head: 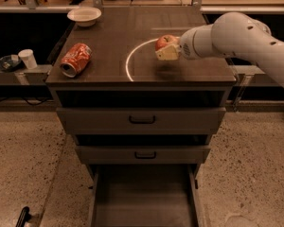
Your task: Pick apple from bottom drawer and place on counter
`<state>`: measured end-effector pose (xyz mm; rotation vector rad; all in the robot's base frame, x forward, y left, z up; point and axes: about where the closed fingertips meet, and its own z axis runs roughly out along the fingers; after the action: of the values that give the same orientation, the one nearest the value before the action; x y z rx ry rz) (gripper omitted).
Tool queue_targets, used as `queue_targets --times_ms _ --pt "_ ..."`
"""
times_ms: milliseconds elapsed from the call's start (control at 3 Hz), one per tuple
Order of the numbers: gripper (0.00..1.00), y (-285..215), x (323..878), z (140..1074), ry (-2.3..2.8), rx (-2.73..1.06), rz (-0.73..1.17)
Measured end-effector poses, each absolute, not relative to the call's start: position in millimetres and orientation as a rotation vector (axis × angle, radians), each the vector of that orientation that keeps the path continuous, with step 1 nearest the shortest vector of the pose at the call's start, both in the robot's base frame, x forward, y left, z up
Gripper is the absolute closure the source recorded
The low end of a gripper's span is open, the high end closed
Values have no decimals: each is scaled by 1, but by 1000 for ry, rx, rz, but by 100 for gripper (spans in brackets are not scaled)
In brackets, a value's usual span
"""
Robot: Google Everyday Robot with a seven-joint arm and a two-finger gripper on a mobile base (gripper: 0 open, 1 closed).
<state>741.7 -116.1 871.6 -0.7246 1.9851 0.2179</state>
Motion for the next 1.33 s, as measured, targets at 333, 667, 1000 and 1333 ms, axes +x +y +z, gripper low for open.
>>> queue_targets --times_ms 333,667,1000,1333 --pt "100 -119 740 859 2026 -697 255" --pt "82 -118 740 851 2042 -705 292" --pt "51 -117 740 850 2044 -707 298" --pt "26 -117 740 850 2044 -707 298"
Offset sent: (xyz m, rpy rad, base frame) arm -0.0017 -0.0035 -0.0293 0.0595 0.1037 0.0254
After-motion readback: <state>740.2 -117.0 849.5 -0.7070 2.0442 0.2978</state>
